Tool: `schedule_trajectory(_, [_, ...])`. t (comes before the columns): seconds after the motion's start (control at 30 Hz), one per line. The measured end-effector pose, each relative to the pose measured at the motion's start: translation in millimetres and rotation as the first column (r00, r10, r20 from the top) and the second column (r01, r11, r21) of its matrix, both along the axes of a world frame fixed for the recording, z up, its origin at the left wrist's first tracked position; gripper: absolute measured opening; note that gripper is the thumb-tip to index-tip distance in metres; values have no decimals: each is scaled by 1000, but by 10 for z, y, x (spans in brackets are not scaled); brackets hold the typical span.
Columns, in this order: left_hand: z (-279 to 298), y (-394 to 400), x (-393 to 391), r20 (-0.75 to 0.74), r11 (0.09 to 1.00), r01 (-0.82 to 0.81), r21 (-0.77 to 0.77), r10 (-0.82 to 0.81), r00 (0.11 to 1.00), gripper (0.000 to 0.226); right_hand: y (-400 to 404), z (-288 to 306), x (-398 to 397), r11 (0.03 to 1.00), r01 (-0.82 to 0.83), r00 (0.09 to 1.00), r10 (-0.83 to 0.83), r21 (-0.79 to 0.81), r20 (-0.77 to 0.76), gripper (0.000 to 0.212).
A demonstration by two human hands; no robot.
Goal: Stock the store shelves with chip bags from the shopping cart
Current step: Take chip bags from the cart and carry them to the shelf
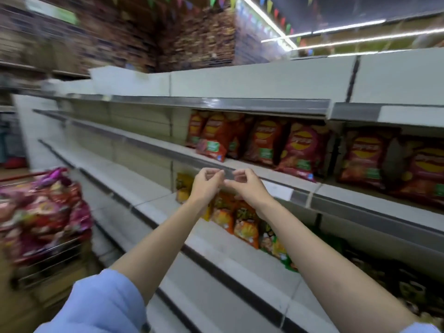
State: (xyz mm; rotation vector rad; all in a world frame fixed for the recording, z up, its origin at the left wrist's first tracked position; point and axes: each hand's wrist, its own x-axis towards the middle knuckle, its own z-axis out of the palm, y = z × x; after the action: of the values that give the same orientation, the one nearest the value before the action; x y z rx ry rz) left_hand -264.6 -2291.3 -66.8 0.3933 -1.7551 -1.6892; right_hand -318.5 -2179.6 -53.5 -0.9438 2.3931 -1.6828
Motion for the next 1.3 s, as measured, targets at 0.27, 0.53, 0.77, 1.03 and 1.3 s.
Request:
schedule_trajectory(0.27, [-2,-1152,1119,24,959,-282,-19,282,959,14,-1256,-101,843,958,-284,957,285,-23,55,38])
schedule_trajectory(0.53, [6,-2449,1953,11,914,-404,-38,405,914,6,-2631,-9,1579,896,-434,893,441,-87,89,40])
schedule_trajectory(0.77, [-23,-3532,2494,40,899,-436,-47,438,898,18,-3792,-48,2038,871,-478,866,489,-109,105,38])
schedule_trajectory(1.03, [-184,-4459,2741,69,895,-444,-33,445,893,16,-4619,-198,2205,875,-478,869,483,-74,107,40])
schedule_trajectory(1.3, [-548,-5336,2595,138,890,-457,-19,455,880,18,-5551,-462,1980,870,-493,859,491,-25,145,32])
